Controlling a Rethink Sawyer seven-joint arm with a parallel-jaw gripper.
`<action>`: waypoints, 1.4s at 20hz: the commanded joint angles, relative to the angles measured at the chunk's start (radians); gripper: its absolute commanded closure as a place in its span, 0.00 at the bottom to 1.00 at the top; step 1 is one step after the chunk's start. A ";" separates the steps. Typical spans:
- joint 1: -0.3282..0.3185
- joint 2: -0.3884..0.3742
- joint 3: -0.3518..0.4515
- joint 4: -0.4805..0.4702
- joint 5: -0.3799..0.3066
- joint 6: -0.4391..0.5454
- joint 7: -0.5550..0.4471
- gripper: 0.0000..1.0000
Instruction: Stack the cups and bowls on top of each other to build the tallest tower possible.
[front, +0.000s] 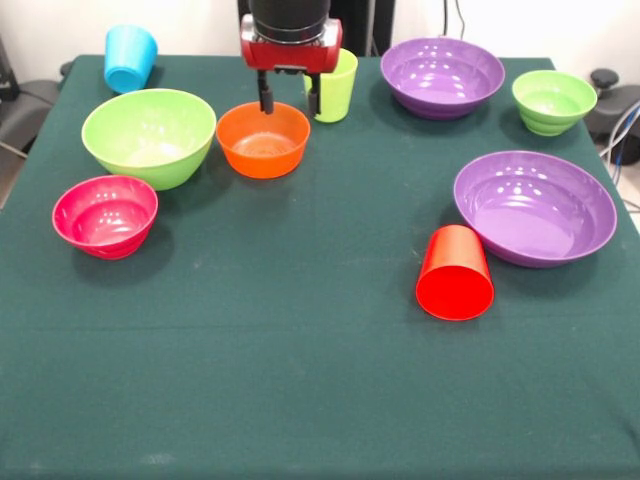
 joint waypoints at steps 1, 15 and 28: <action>0.024 0.050 0.053 0.031 0.025 -0.062 0.039 0.00; 0.087 0.108 0.028 -0.040 0.013 -0.086 0.074 0.00; 0.096 0.135 -0.001 -0.064 -0.005 -0.113 0.063 0.00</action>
